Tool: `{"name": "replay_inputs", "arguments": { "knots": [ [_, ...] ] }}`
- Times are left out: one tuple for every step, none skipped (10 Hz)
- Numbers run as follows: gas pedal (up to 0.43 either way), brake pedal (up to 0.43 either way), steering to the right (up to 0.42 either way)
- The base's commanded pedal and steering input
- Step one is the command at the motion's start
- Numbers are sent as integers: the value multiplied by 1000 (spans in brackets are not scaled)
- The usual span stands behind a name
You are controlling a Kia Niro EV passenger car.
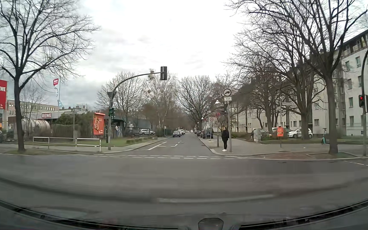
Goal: Follow the waypoints while adhering to traffic rules and regulations
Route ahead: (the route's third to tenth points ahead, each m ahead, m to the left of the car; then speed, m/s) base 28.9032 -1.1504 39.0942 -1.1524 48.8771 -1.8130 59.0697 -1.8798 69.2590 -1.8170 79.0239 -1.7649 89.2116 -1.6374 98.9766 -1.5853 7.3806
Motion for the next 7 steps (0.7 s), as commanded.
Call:
{"name": "replay_inputs", "arguments": {
  "knots": [
    [79,12,-5],
    [79,12,-5],
    [79,12,-5],
    [79,12,-5],
    [67,12,-5],
    [67,12,-5],
    [59,12,-5]
  ]
}}
